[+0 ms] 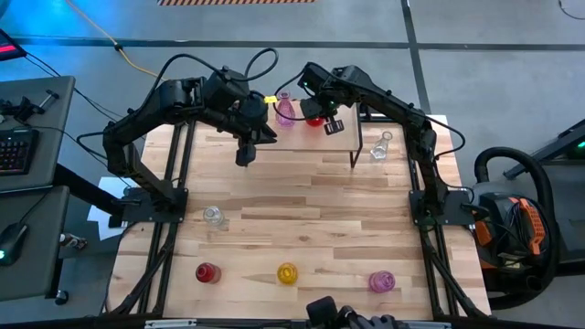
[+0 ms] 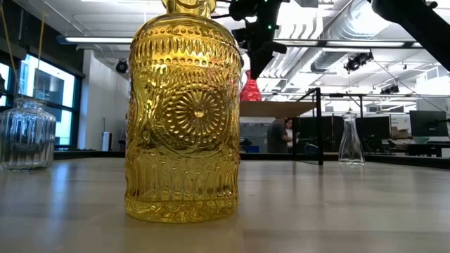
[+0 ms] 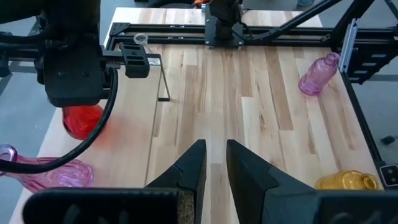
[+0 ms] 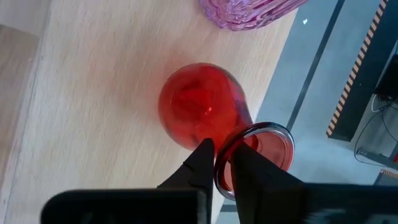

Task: Sort vases onto shelf
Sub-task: Put the right red vase on the shelf

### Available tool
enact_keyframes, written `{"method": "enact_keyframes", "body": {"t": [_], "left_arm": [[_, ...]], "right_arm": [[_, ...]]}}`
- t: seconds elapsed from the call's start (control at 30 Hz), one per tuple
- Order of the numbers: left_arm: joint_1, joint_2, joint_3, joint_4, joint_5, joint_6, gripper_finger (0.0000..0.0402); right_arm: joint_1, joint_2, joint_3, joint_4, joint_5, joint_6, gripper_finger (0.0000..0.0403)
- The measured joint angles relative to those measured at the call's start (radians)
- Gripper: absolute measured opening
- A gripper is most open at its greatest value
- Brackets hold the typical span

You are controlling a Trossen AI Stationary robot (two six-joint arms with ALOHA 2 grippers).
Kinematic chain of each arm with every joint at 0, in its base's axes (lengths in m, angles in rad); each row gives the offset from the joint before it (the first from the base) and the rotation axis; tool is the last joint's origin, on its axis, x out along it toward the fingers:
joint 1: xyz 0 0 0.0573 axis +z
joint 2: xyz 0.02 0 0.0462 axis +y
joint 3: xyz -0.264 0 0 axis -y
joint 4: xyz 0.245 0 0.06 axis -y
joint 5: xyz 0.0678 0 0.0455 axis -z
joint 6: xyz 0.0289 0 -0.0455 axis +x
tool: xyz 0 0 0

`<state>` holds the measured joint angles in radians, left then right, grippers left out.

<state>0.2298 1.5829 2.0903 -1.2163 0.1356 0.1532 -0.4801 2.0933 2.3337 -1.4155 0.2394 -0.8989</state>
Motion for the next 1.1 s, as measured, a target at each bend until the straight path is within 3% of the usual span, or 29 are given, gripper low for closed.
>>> {"method": "enact_keyframes", "body": {"t": [1.1], "left_arm": [[0.000,0.000,0.000,-0.029,0.000,0.024,0.0055]], "right_arm": [[0.036,0.000,0.001,0.029,0.063,0.024,0.0034]]}}
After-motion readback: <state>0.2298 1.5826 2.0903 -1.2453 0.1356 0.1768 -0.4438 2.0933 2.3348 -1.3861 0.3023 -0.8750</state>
